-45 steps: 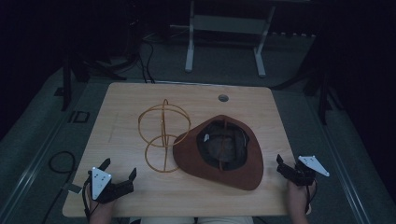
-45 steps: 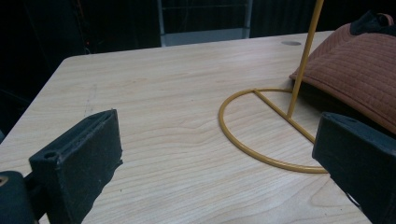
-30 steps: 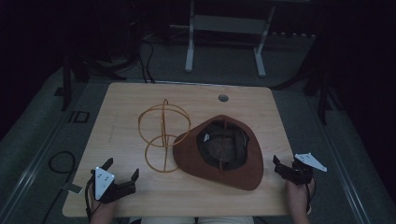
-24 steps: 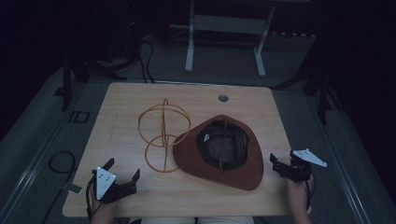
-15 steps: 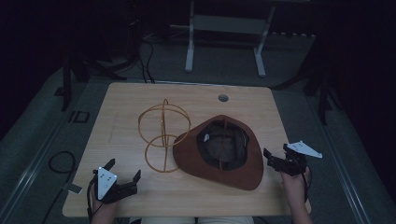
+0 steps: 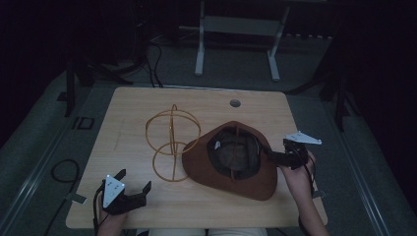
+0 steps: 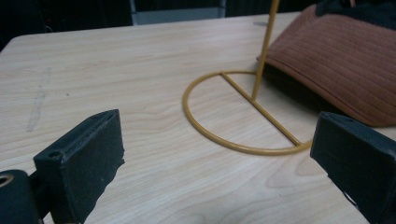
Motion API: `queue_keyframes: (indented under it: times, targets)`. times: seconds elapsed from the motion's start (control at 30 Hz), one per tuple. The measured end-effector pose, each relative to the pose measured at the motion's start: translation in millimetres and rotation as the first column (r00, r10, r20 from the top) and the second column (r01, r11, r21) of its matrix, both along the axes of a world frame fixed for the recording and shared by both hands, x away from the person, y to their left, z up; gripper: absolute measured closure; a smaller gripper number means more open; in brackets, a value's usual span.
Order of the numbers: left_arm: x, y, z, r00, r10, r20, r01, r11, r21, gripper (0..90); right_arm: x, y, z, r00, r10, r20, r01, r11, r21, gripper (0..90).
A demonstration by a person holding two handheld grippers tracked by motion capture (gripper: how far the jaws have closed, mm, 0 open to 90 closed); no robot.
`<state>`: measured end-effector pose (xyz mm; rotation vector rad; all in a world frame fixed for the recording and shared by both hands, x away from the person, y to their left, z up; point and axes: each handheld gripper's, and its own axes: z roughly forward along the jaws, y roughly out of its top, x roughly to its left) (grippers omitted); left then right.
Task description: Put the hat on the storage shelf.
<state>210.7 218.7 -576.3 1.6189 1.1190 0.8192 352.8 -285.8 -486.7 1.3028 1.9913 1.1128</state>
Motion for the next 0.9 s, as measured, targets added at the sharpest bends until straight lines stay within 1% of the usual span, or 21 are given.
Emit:
queue_keyframes:
  times: [0.03,0.07,0.1,0.17,0.2,0.23,0.3,0.33,0.4,0.47,0.53,0.63,0.77,0.83,0.9]
  targets:
    - [-0.4,-0.9,0.9,1.0000,-0.004,-0.001,0.004,1.0000,0.007,3.3,2.1,3.4,0.3,1.0000,0.008,0.003,-0.008,1.000,0.008,12.3]
    - [-0.9,-1.9,1.6,1.0000,0.000,-0.002,0.000,0.9999,0.014,3.3,4.8,7.9,0.1,0.9999,0.017,0.001,-0.017,1.000,-0.010,12.2]
    - [-1.3,-2.7,2.3,1.0000,0.000,-0.005,0.000,0.9998,0.021,3.3,7.2,12.1,-0.4,0.9999,0.011,0.002,-0.011,1.000,-0.026,12.3]
    - [-1.4,-4.0,2.7,0.9998,-0.003,-0.019,0.004,0.9993,0.038,3.4,13.2,18.7,-1.7,0.9993,0.030,-0.021,-0.030,0.999,-0.014,12.8]
    - [-1.6,-4.8,2.6,0.9996,-0.004,-0.027,0.005,0.9990,0.045,3.4,16.0,22.6,-2.6,0.9991,0.034,-0.026,-0.034,0.999,-0.028,13.8]
    - [-1.9,-4.8,2.5,0.9993,-0.020,-0.033,0.022,0.9985,0.049,3.4,19.0,26.3,-3.5,0.9986,0.042,-0.032,-0.044,0.998,-0.037,13.8]
    - [-2.0,-5.5,2.4,0.9987,-0.033,-0.040,0.035,0.9980,0.052,3.4,25.4,33.2,-5.7,0.9978,0.049,-0.045,-0.051,0.997,-0.052,14.9]
    - [-2.1,-5.6,2.4,0.9983,-0.040,-0.042,0.043,0.9978,0.051,3.4,28.7,36.6,-7.0,0.9976,0.050,-0.047,-0.053,0.996,-0.067,14.8]
    - [-2.3,-6.3,2.8,0.9980,-0.047,-0.042,0.049,0.9972,0.057,3.4,36.0,42.3,-9.9,0.9968,0.050,-0.061,-0.055,0.995,-0.078,15.4]
    - [-2.5,-7.1,3.2,0.9979,-0.050,-0.041,0.052,0.9971,0.055,3.4,43.0,47.4,-13.3,0.9964,0.046,-0.071,-0.053,0.994,-0.096,15.8]
    - [-2.7,-7.3,3.4,0.9976,-0.055,-0.042,0.057,0.9967,0.057,3.4,49.4,51.7,-16.9,0.9956,0.042,-0.083,-0.051,0.993,-0.104,18.9]
    - [-3.0,-7.3,3.6,0.9971,-0.060,-0.047,0.062,0.9968,0.051,3.4,57.7,58.0,-23.6,0.9945,0.032,-0.100,-0.046,0.989,-0.138,21.2]
    - [-3.9,-7.3,4.4,0.9964,-0.070,-0.049,0.072,0.9964,0.045,3.4,65.7,63.2,-34.0,0.9920,0.007,-0.126,-0.031,0.982,-0.185,23.1]
    - [-3.8,-8.0,4.0,0.9961,-0.070,-0.054,0.073,0.9960,0.053,3.4,68.1,64.5,-39.3,0.9905,-0.007,-0.137,-0.021,0.980,-0.197,25.0]
    - [-3.1,-8.9,3.1,0.9952,-0.072,-0.067,0.076,0.9954,0.059,3.5,70.0,66.1,-45.3,0.9882,-0.016,-0.153,-0.018,0.975,-0.220,25.4]
